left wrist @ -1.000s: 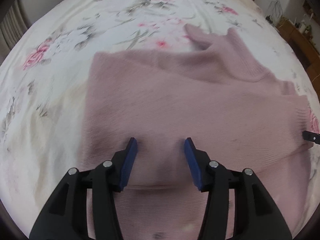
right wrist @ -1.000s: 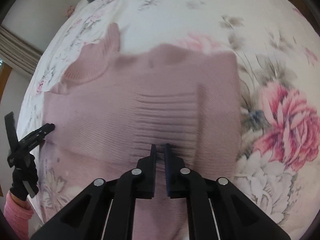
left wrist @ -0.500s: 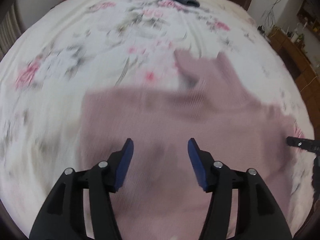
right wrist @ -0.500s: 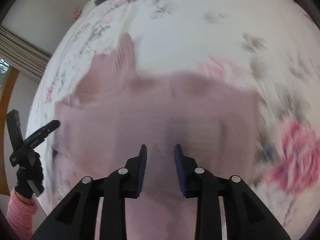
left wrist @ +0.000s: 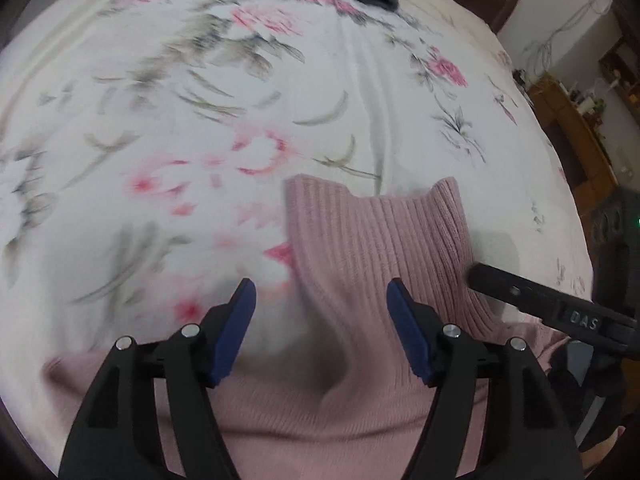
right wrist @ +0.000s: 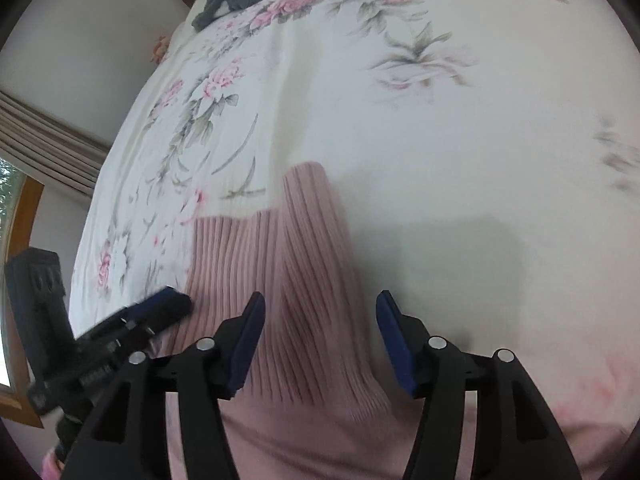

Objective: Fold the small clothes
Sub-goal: 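Grasp the ribbed cuff with the left tool and fold it over the body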

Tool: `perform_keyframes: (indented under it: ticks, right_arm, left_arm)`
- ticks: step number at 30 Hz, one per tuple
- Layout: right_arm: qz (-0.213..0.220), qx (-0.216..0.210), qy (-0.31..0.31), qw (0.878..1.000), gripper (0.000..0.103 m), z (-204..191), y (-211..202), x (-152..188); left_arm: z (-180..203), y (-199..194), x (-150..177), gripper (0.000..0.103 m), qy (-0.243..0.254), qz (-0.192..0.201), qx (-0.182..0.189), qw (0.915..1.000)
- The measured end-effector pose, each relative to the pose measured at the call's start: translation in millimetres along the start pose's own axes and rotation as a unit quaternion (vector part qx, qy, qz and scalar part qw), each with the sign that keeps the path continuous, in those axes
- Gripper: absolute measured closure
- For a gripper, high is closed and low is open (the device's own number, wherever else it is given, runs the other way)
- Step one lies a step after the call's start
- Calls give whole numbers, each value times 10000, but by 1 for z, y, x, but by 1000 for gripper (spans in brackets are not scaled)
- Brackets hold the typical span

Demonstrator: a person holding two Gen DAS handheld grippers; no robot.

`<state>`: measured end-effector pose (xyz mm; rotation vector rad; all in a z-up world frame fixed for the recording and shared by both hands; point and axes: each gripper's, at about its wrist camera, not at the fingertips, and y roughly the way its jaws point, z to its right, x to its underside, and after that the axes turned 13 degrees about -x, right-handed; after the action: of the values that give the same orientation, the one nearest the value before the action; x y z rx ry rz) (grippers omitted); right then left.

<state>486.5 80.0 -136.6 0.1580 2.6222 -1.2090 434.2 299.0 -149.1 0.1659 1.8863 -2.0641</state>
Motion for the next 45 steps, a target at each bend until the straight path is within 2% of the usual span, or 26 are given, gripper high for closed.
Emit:
perform_keyframes:
  ticks: [2,4,5,6,7,8,12,19,25,30,33,34,36,37,38,39,41,43,45]
  right_arm:
    - [-3,41,-30,10000,44,1,9,-4]
    - [5,29,-39,10000,47,4,14,-7]
    - [-6,34,-97,9999,62,4,15,-7]
    - [-54,104,-225,9997,74,3,16,-6]
    - [-57,59,-274,9996,80,1,15,-6]
    - [-21,-51,-305,9995,83,0,12,-5]
    - [267,-356,-659,9968,83,-14,-19,10]
    - [383,-476,-1537,9862,83,-45,-76,55]
    - [7,-473,-2047,9777,84,-57,-97,111]
    - [-444,-297,-2139,9754,80,-42,-101,160]
    - [-692,-229,-2025,9766,80,-28,-106,182]
    - [-740,-274,-1953,9776,80,-24,-108,186]
    - [-745,-419,-1732,9812,79,-19,-114,192]
    - [-708,-530,-1567,9837,76,-17,-117,193]
    - [-683,-672,-1387,9857,69,-15,-118,193]
    - [-622,-868,-1129,9878,63,-13,-118,192]
    - [-576,-1174,-647,9893,61,-8,-112,189]
    - [-653,-1289,-233,9892,61,-2,-97,186]
    - [-732,-1217,-44,9899,61,2,-86,185]
  left_arm:
    - [4,9,-3,41,-6,-16,77,10000]
    - [7,16,-5,60,-57,9,248,9997]
    - [8,18,-5,65,-85,4,314,9995]
    - [10,18,-4,81,-117,18,383,9992]
    - [11,17,-3,94,-111,63,504,9986]
    - [12,14,-2,94,-98,105,590,9982]
    - [14,-10,6,95,-48,414,987,9942]
    - [19,-65,39,94,682,873,1365,9844]
    - [3,-83,89,89,1059,782,1441,9808]
    - [-22,-88,141,84,1423,518,1324,9796]
    - [-42,-87,166,84,1539,259,1220,9802]
    - [-54,-87,173,84,1429,143,1228,9820]
    - [-70,-86,175,83,1043,4,1418,9844]
    - [-79,-88,174,80,722,-16,1567,9850]
    - [-83,-90,173,77,489,6,1734,9836]
    - [-84,-91,170,73,308,11,1885,9816]
    - [-77,-88,165,68,-23,-110,2259,9741]
    - [-61,-81,163,67,-13,-278,2322,9723]
    - [-48,-71,164,67,93,-507,2153,9752]
